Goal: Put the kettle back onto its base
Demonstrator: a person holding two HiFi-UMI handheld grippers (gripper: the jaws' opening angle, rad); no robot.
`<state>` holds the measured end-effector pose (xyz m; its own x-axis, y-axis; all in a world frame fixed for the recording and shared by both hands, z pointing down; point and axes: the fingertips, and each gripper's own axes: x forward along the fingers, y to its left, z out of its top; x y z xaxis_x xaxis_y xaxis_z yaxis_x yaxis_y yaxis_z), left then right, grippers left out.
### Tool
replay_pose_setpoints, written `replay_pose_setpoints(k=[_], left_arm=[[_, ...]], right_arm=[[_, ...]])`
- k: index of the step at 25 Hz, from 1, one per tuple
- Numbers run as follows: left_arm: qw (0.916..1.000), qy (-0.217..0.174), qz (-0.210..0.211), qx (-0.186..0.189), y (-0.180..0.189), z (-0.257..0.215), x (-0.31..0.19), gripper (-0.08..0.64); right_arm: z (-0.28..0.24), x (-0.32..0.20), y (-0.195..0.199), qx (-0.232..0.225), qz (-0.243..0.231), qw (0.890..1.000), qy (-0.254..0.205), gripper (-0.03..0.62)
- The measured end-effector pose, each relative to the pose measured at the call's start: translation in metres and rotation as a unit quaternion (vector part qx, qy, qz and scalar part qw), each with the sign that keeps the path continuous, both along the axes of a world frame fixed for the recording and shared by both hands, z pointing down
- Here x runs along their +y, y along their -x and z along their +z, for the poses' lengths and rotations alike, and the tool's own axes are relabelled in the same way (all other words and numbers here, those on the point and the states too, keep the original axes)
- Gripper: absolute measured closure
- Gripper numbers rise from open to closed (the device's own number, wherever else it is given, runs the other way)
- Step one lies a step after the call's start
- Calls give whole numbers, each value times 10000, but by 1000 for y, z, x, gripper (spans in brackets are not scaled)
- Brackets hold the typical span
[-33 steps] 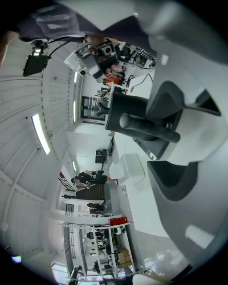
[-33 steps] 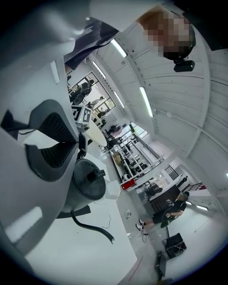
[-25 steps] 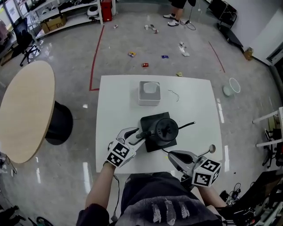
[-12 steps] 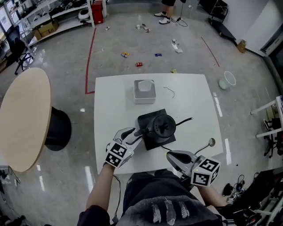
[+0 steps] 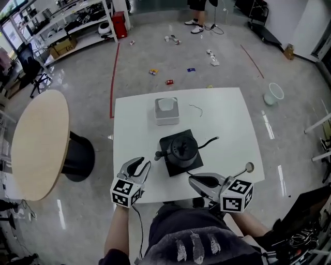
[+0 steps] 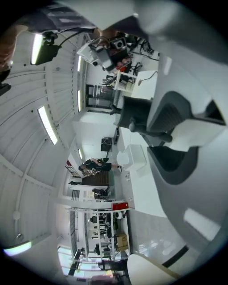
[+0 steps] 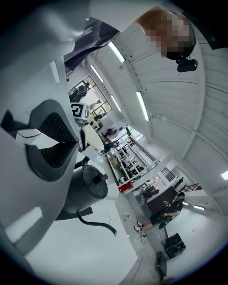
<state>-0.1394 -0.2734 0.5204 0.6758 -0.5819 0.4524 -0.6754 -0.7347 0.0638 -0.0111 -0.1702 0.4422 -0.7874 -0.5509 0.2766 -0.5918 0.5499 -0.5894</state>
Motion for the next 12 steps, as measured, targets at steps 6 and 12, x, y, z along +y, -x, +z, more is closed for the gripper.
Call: replay_pose_setpoints(k=[6, 12], left_arm=[[9982, -444, -259, 295, -42, -46, 28, 558], [9980, -454, -182, 396, -87, -63, 58, 558]], right_arm=[[-19, 9, -26, -292, -339, 9986, -297, 592], [-17, 22, -52, -445, -493, 9972, -346, 592]])
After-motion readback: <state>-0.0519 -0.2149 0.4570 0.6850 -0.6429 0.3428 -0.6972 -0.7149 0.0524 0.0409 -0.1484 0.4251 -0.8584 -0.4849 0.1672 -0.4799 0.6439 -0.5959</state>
